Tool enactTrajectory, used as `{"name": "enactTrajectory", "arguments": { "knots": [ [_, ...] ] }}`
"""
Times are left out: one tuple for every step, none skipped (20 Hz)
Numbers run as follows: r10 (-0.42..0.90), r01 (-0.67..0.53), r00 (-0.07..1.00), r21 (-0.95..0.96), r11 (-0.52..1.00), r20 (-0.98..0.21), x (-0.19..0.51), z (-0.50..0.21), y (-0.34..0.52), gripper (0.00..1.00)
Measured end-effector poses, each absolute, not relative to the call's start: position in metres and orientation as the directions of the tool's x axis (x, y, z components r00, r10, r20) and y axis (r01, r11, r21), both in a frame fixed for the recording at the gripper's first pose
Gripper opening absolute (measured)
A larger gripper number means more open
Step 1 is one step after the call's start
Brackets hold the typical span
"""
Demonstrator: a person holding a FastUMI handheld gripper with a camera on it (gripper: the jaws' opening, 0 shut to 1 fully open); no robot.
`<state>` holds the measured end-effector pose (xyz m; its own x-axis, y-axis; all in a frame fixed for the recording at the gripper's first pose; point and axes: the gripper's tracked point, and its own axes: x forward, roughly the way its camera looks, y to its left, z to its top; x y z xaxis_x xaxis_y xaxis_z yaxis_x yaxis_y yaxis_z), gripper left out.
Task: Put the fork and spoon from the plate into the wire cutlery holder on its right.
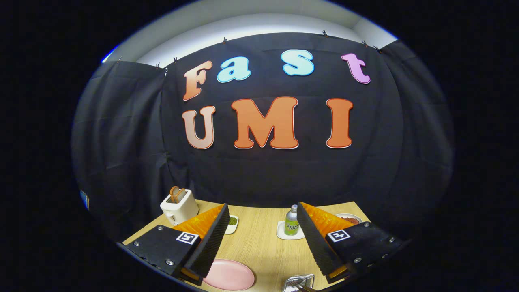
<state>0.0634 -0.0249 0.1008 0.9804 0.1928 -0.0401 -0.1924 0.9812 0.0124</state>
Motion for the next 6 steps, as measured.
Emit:
{"name": "enactTrajectory", "arguments": {
  "knots": [
    [0.186, -0.186, 0.982, 0.005, 0.982, -0.027, 0.0626, 0.1030, -0.0260, 0.99],
    [0.182, -0.182, 0.983, -0.001, 0.983, -0.020, 0.0616, 0.1068, -0.0249, 0.99],
    [0.178, -0.178, 0.984, -0.006, 0.984, -0.009, 0.0604, 0.1076, -0.0243, 0.99],
    [0.178, -0.178, 0.984, -0.013, 0.984, -0.001, 0.0591, 0.1094, -0.0238, 0.99],
    [0.178, -0.177, 0.984, -0.019, 0.984, 0.003, 0.0576, 0.1102, -0.0236, 0.99],
    [0.177, -0.177, 0.984, -0.025, 0.984, 0.005, 0.0547, 0.1086, -0.0228, 0.99]
  ]
}}
